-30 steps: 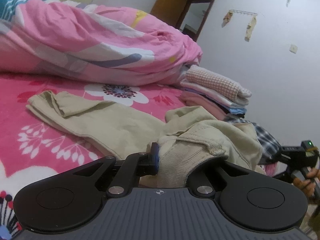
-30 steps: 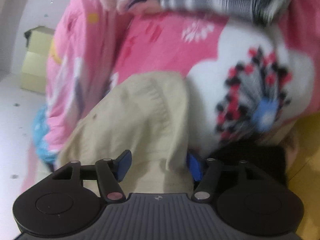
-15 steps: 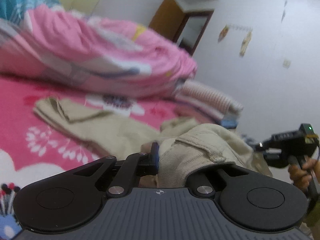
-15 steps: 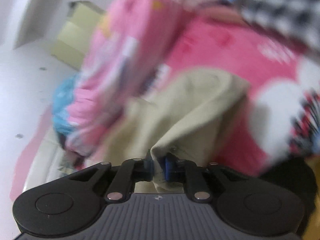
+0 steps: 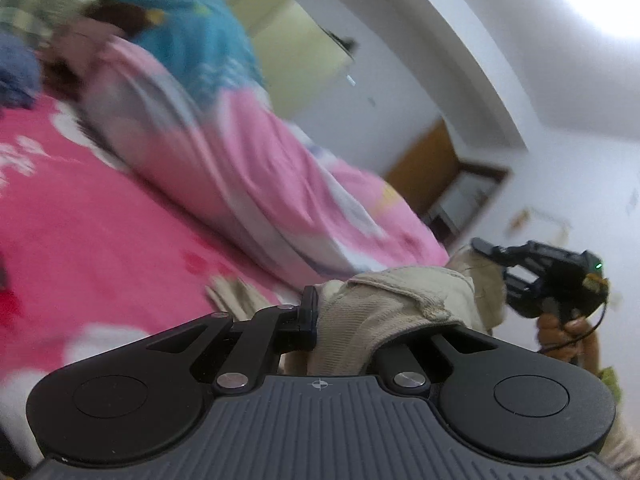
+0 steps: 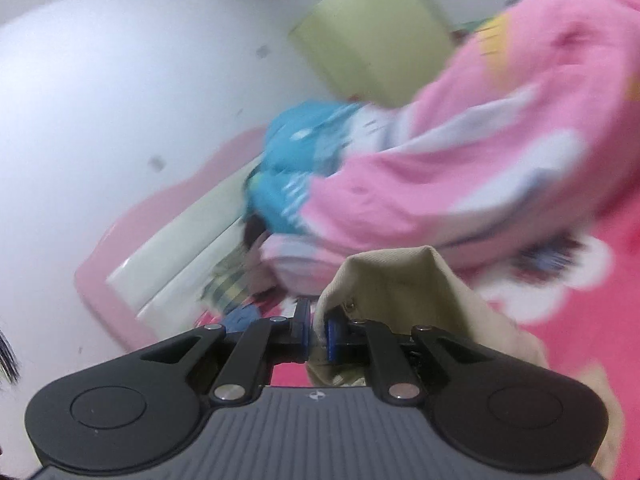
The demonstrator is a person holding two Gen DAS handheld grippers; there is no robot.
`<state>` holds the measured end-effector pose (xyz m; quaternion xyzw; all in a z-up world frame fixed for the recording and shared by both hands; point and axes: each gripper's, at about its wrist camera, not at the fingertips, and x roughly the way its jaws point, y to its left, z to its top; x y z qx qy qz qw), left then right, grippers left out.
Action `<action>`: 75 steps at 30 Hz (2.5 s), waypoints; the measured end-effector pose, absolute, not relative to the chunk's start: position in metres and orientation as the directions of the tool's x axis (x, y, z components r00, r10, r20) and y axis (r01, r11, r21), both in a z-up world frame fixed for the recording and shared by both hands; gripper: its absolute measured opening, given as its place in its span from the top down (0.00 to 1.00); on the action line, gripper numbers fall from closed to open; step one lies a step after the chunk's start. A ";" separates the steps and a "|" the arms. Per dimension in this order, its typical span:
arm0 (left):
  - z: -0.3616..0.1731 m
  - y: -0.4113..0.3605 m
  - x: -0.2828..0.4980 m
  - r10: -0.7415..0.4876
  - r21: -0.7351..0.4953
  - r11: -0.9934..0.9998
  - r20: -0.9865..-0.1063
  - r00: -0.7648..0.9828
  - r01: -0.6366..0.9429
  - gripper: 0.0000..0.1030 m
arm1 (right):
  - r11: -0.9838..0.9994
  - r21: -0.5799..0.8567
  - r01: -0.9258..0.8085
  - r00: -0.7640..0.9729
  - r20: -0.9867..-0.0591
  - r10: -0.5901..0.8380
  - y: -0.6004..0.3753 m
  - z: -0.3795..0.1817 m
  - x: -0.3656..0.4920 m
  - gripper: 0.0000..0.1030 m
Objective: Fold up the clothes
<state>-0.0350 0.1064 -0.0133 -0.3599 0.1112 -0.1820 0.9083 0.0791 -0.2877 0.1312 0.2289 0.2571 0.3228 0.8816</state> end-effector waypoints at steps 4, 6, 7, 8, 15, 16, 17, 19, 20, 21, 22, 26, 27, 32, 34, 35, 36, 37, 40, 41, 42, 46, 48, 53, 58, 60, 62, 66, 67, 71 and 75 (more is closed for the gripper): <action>-0.009 0.149 -0.004 -0.267 -0.689 0.717 -0.130 0.955 0.107 0.99 | 0.645 0.552 -0.528 0.575 -0.327 0.750 -0.213 0.129 0.153 0.91; -0.011 0.173 0.018 -0.198 -0.695 0.719 -0.178 0.964 0.020 0.99 | 0.628 0.557 -0.544 0.539 -0.341 0.770 -0.178 0.124 0.192 0.92; -0.014 0.185 0.031 -0.167 -0.698 0.716 -0.209 0.964 -0.027 0.99 | 0.622 0.561 -0.546 0.525 -0.350 0.776 -0.162 0.119 0.210 0.92; -0.018 0.195 0.044 -0.135 -0.699 0.710 -0.246 0.960 -0.079 0.99 | 0.619 0.567 -0.544 0.511 -0.361 0.780 -0.147 0.112 0.228 0.92; -0.046 0.240 0.115 0.019 -0.656 0.668 -0.457 0.889 -0.351 0.99 | 0.604 0.612 -0.512 0.429 -0.427 0.796 -0.049 0.052 0.341 0.92; -0.049 0.243 0.120 0.033 -0.648 0.663 -0.476 0.879 -0.375 0.99 | 0.600 0.619 -0.507 0.419 -0.432 0.799 -0.038 0.042 0.353 0.92; -0.051 0.244 0.123 0.039 -0.641 0.660 -0.491 0.870 -0.392 0.99 | 0.597 0.626 -0.502 0.408 -0.437 0.801 -0.028 0.032 0.365 0.92; -0.055 0.245 0.129 0.046 -0.632 0.650 -0.522 0.852 -0.422 0.95 | 0.597 0.634 -0.492 0.387 -0.455 0.802 -0.008 0.011 0.385 0.92; -0.055 0.246 0.128 0.047 -0.630 0.643 -0.534 0.844 -0.435 0.88 | 0.604 0.630 -0.488 0.376 -0.472 0.797 0.002 0.000 0.393 0.92; -0.055 0.247 0.126 0.052 -0.632 0.633 -0.542 0.839 -0.448 0.83 | 0.611 0.627 -0.484 0.365 -0.489 0.792 0.011 -0.011 0.400 0.92; -0.055 0.249 0.125 0.058 -0.634 0.621 -0.549 0.834 -0.461 0.71 | 0.620 0.621 -0.480 0.356 -0.509 0.784 0.018 -0.019 0.405 0.92; -0.049 0.248 0.117 0.056 -0.660 0.580 -0.553 0.831 -0.478 0.66 | 0.653 0.595 -0.468 0.319 -0.576 0.753 0.032 -0.035 0.412 0.90; -0.047 0.247 0.114 0.049 -0.671 0.569 -0.549 0.834 -0.475 0.65 | 0.646 0.608 -0.461 0.305 -0.575 0.759 0.029 -0.030 0.410 0.89; -0.030 0.236 0.095 0.095 -0.687 0.564 -0.497 0.863 -0.458 0.42 | 0.606 0.638 -0.475 0.286 -0.539 0.792 0.008 0.007 0.386 0.35; -0.018 0.227 0.090 0.162 -0.647 0.605 -0.471 0.867 -0.464 0.42 | 0.608 0.605 -0.515 0.309 -0.530 0.790 -0.001 0.025 0.370 0.28; -0.012 0.222 0.088 0.196 -0.623 0.626 -0.455 0.869 -0.468 0.41 | 0.607 0.589 -0.533 0.318 -0.525 0.789 -0.005 0.033 0.361 0.28; -0.006 0.217 0.087 0.217 -0.605 0.646 -0.440 0.871 -0.466 0.41 | 0.607 0.574 -0.551 0.328 -0.520 0.789 -0.009 0.041 0.353 0.28; -0.001 0.212 0.086 0.234 -0.587 0.665 -0.425 0.874 -0.463 0.41 | 0.608 0.558 -0.565 0.341 -0.513 0.788 -0.013 0.048 0.345 0.28; 0.010 0.197 0.084 0.223 -0.556 0.708 -0.410 0.885 -0.436 0.41 | 0.614 0.513 -0.600 0.386 -0.486 0.784 -0.023 0.069 0.321 0.29; 0.012 0.191 0.082 0.198 -0.555 0.719 -0.413 0.889 -0.418 0.41 | 0.615 0.501 -0.609 0.399 -0.477 0.783 -0.027 0.075 0.313 0.29; 0.013 0.186 0.080 0.173 -0.555 0.729 -0.417 0.893 -0.400 0.41 | 0.616 0.490 -0.617 0.411 -0.467 0.783 -0.031 0.081 0.306 0.30; 0.024 0.168 0.065 0.098 -0.533 0.781 -0.410 0.907 -0.325 0.41 | 0.604 0.482 -0.635 0.449 -0.407 0.796 -0.075 0.105 0.262 0.32; 0.034 0.163 0.051 0.046 -0.540 0.797 -0.391 0.919 -0.270 0.41 | 0.599 0.484 -0.638 0.470 -0.372 0.801 -0.109 0.118 0.235 0.32; 0.056 0.144 0.021 -0.118 -0.534 0.838 -0.376 0.919 -0.110 0.41 | 0.644 0.455 -0.615 0.565 -0.314 0.763 -0.207 0.138 0.154 0.32; 0.043 0.100 0.013 -0.311 -0.508 0.860 -0.458 0.833 0.042 0.41 | 0.718 0.473 -0.510 0.634 -0.358 0.686 -0.287 0.112 0.088 0.31; 0.027 0.073 0.009 -0.343 -0.445 0.889 -0.488 0.803 0.109 0.41 | 0.727 0.531 -0.434 0.633 -0.395 0.666 -0.310 0.082 0.073 0.31; 0.010 0.043 0.010 -0.334 -0.347 0.924 -0.525 0.783 0.161 0.41 | 0.705 0.623 -0.339 0.611 -0.424 0.669 -0.324 0.041 0.068 0.31; -0.022 -0.005 0.021 -0.273 -0.144 0.962 -0.584 0.765 0.233 0.41 | 0.619 0.771 -0.145 0.583 -0.439 0.683 -0.339 -0.035 0.070 0.31; -0.029 -0.013 0.025 -0.251 -0.104 0.966 -0.594 0.765 0.237 0.41 | 0.601 0.791 -0.113 0.592 -0.432 0.680 -0.341 -0.047 0.074 0.30; -0.052 -0.035 0.041 -0.162 0.063 0.965 -0.615 0.772 0.253 0.43 | 0.525 0.851 -0.006 0.612 -0.412 0.675 -0.348 -0.084 0.110 0.26; -0.069 -0.048 0.050 -0.098 0.191 0.946 -0.604 0.791 0.263 0.59 | 0.457 0.889 0.024 0.570 -0.388 0.724 -0.329 -0.115 0.149 0.25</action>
